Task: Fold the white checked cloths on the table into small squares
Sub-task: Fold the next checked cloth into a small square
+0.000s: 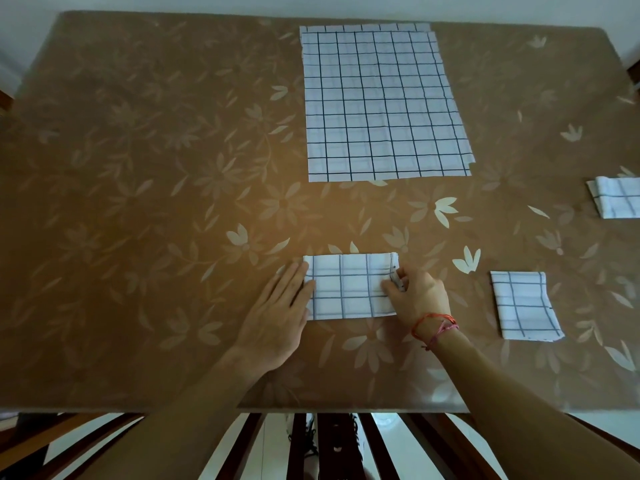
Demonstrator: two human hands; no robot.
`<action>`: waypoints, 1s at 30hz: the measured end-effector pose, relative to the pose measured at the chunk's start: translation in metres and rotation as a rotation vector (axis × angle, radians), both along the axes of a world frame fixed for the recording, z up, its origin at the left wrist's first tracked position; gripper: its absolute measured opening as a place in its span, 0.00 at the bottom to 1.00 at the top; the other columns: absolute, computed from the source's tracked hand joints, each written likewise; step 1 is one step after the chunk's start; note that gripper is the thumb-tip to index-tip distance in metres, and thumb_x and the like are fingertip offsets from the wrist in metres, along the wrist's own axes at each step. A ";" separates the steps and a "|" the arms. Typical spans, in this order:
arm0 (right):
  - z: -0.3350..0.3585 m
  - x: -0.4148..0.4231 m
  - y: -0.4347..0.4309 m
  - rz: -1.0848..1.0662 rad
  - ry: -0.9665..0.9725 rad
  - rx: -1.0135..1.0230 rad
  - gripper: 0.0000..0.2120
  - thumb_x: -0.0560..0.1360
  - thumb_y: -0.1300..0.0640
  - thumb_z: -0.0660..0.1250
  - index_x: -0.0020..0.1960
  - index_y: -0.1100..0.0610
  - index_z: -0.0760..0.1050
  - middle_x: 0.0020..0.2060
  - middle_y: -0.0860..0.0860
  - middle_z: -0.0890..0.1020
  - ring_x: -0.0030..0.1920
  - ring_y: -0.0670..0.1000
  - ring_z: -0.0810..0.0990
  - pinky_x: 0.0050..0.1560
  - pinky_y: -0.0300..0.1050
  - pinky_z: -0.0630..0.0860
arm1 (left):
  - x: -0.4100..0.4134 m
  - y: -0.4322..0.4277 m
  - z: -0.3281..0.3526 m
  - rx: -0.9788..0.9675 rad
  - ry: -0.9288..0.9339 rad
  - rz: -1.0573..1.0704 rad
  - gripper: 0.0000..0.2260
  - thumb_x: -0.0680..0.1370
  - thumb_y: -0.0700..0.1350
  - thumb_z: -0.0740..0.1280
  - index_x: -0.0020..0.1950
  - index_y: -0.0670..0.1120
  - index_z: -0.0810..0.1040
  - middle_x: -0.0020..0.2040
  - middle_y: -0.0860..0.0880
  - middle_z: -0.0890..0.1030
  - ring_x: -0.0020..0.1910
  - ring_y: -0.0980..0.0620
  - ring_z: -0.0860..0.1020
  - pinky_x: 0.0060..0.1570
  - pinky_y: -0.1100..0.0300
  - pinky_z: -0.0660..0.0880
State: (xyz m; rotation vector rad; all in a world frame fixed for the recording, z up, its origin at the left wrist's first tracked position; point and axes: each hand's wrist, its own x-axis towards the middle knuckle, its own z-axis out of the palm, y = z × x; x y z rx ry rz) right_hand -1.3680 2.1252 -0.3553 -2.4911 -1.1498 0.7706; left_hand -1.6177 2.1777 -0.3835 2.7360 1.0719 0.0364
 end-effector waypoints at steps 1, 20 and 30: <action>0.000 0.000 0.000 0.001 -0.003 -0.002 0.07 0.73 0.49 0.67 0.42 0.52 0.74 0.35 0.49 0.79 0.37 0.52 0.77 0.30 0.37 0.65 | 0.001 0.001 0.000 0.006 0.007 -0.004 0.23 0.81 0.48 0.50 0.74 0.41 0.67 0.79 0.42 0.57 0.79 0.46 0.51 0.75 0.47 0.56; -0.019 -0.091 0.004 0.768 -0.351 0.254 0.27 0.79 0.53 0.49 0.75 0.65 0.59 0.75 0.61 0.60 0.76 0.59 0.56 0.73 0.57 0.60 | -0.001 0.012 -0.006 0.029 0.084 -0.063 0.27 0.83 0.50 0.49 0.78 0.37 0.52 0.79 0.40 0.52 0.79 0.46 0.49 0.75 0.50 0.51; -0.038 -0.080 0.019 0.927 -0.429 0.176 0.31 0.78 0.48 0.51 0.74 0.67 0.60 0.75 0.62 0.59 0.76 0.58 0.55 0.74 0.56 0.58 | -0.002 0.014 -0.007 0.064 0.105 -0.091 0.27 0.83 0.50 0.47 0.77 0.34 0.53 0.78 0.37 0.53 0.79 0.43 0.50 0.75 0.46 0.56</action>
